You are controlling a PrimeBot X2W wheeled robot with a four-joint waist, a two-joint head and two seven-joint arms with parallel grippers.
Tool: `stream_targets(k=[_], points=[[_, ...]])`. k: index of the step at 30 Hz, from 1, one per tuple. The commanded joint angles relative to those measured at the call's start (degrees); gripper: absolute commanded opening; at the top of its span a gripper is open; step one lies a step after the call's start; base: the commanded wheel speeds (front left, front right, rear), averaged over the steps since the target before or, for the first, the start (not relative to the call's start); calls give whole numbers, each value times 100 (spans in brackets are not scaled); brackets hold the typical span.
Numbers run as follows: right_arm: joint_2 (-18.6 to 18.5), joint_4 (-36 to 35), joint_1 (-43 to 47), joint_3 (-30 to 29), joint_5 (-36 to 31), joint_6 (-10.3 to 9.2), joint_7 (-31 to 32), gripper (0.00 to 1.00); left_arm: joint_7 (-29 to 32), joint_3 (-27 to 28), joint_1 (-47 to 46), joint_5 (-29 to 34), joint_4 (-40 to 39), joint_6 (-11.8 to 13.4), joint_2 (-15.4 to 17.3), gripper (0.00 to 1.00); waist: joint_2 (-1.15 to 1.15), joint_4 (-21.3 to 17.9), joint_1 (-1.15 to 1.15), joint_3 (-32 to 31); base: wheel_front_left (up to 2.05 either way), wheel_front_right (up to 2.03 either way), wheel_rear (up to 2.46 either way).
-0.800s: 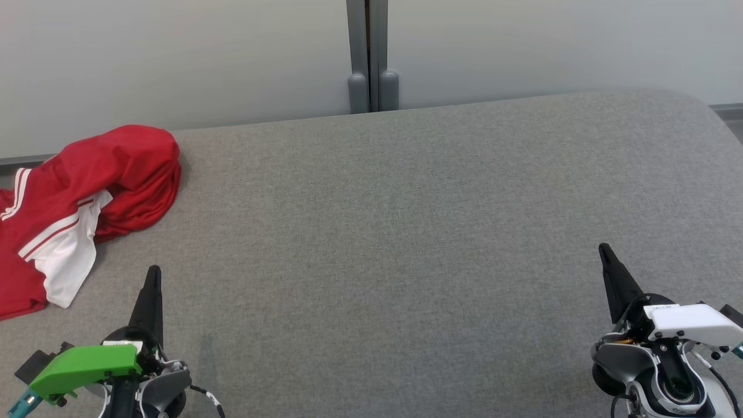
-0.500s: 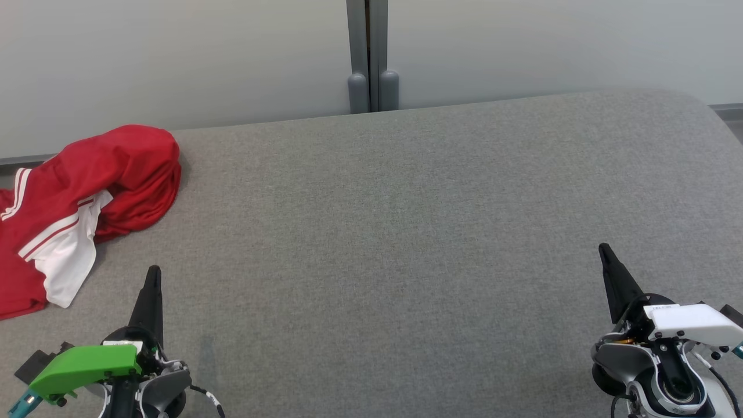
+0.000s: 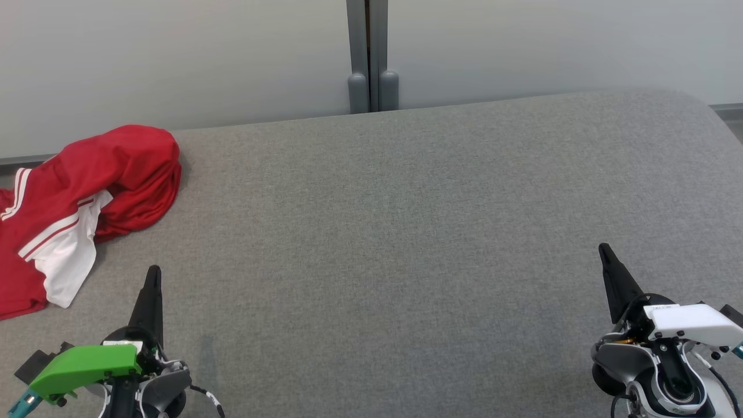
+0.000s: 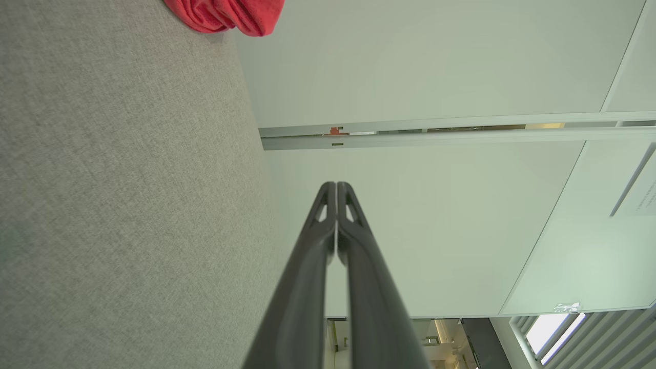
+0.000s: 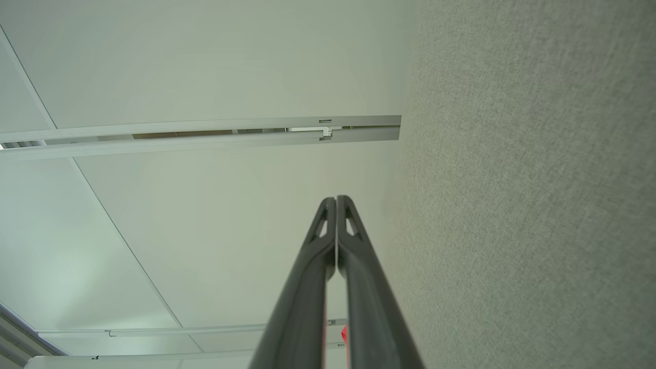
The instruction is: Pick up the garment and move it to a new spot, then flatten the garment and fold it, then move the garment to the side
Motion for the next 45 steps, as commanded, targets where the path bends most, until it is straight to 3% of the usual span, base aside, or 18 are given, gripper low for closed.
stream_targets(k=[1, 45], points=[[-22, -32, 61, 5, 12, 4, -2, 0, 2, 12, -79, 23, -8, -19, 52, 0, 0, 0, 0, 0, 0, 0, 0], [-22, -32, 61, 5, 12, 4, -2, 0, 2, 12, -79, 23, -8, -19, 52, 0, 0, 0, 0, 0, 0, 0, 0]])
